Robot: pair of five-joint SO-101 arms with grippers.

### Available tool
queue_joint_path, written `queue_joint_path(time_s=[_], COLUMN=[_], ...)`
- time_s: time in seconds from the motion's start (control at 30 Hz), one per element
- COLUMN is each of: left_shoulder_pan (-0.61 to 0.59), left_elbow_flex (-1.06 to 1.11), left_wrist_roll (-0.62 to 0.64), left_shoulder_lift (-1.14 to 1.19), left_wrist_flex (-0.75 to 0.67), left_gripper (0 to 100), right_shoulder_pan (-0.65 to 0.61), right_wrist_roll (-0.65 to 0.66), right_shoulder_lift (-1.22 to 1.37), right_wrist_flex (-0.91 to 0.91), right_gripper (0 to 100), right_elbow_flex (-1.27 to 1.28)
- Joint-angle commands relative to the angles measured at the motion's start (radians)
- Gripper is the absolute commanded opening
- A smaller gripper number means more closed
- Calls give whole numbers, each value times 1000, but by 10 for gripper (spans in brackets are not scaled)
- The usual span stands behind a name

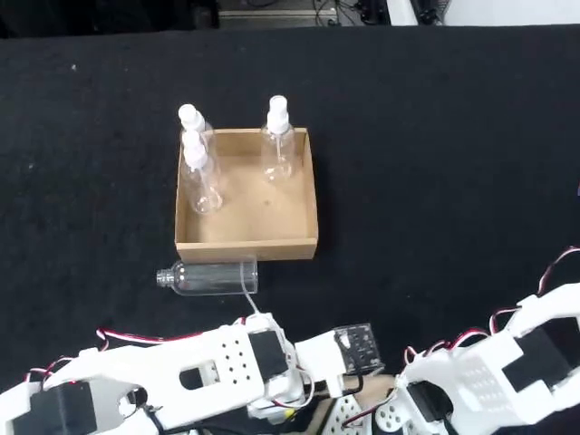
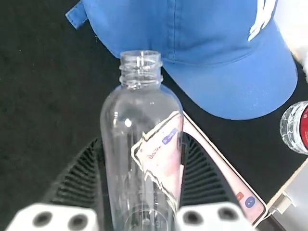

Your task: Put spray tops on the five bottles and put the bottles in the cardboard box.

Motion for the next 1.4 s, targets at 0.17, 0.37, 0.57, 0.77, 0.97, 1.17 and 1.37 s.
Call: queue_joint_path(time_s=[0.17, 0.37, 0.57, 0.77, 0.97, 1.17, 1.37], left_shoulder_pan=[13, 13, 84, 62, -70, -269, -522], left_elbow_flex=[36, 28, 27, -59, -315, -581, -961], left_wrist_roll=[-5, -5, -5, -40, -241, -250, -250], left_shoulder_lift=[2, 0, -9, -11, -11, -11, -11], left_wrist_flex=[-17, -18, -18, 0, 261, 480, 606], left_gripper=[248, 203, 127, 62, 35, 35, 35], right_shoulder_pan=[18, 18, 18, 18, 15, 8, -8], right_wrist_roll=[6, 6, 6, 5, 5, 5, 3], right_shoulder_lift=[-8, -8, -8, -8, -7, -7, -15], right_wrist_flex=[9, 9, 8, 8, 6, 8, 11], right_gripper=[11, 11, 11, 11, 11, 11, 11], right_elbow_flex=[-73, -73, -73, -73, -73, -73, -67])
